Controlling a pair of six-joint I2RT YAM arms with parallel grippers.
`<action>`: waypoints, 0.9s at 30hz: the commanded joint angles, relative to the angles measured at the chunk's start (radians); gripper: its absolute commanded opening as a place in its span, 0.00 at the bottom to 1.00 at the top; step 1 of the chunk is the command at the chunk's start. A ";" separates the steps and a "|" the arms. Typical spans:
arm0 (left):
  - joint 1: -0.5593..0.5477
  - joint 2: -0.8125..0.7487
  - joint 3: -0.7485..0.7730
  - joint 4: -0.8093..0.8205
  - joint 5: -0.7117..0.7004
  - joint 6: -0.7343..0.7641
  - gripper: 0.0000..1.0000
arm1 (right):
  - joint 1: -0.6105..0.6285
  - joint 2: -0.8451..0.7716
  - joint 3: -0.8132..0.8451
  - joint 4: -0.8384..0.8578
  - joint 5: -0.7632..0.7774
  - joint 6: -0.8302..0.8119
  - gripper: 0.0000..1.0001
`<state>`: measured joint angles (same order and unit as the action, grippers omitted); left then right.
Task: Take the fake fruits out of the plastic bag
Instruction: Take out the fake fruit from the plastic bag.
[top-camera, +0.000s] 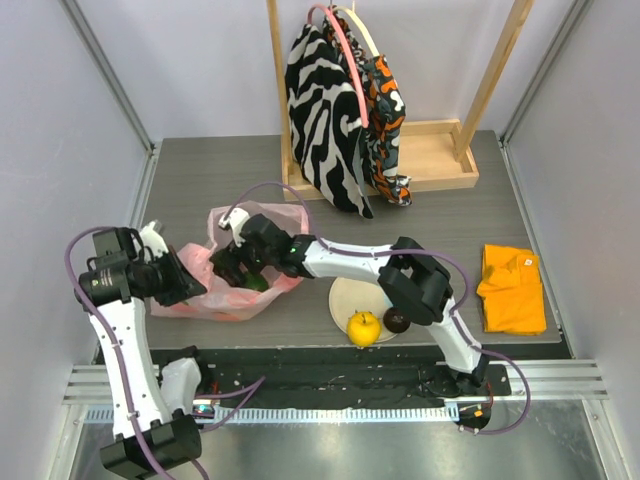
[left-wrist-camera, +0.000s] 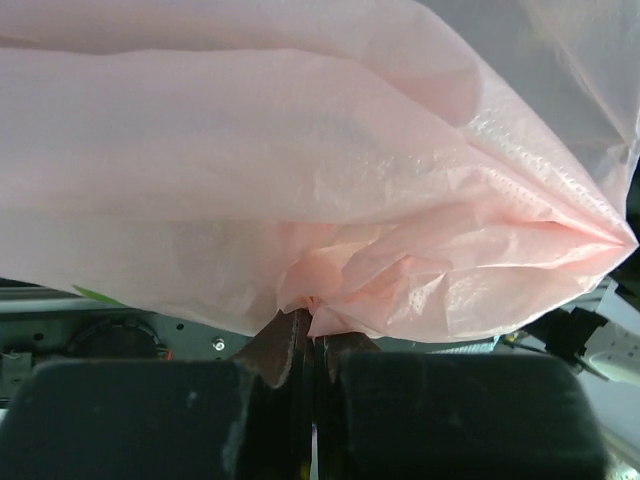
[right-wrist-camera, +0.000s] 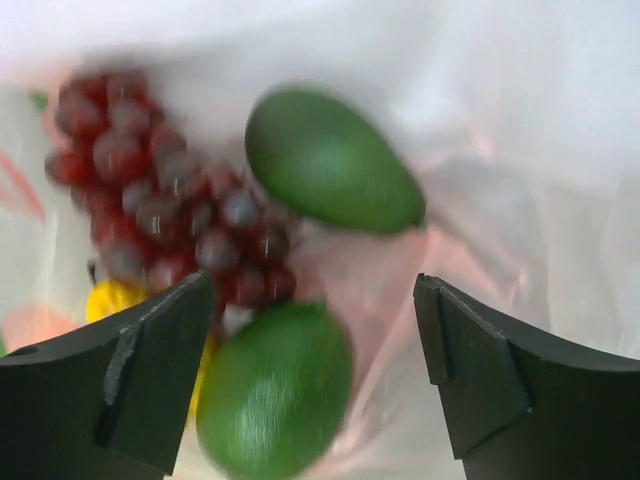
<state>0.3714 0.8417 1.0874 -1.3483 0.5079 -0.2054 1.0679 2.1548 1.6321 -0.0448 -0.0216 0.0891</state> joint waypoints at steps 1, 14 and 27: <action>-0.035 -0.030 -0.023 -0.193 0.058 -0.006 0.00 | 0.015 0.051 0.127 0.040 0.074 0.018 0.93; -0.038 -0.082 -0.009 -0.210 0.121 0.029 0.00 | 0.038 0.241 0.279 0.023 0.155 -0.003 0.95; -0.035 -0.069 -0.043 -0.144 0.132 0.006 0.00 | 0.021 0.036 0.147 -0.023 -0.018 -0.083 0.26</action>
<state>0.3359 0.7620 1.0573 -1.3518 0.5999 -0.1913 1.1004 2.3745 1.8507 -0.0345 0.0521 0.0315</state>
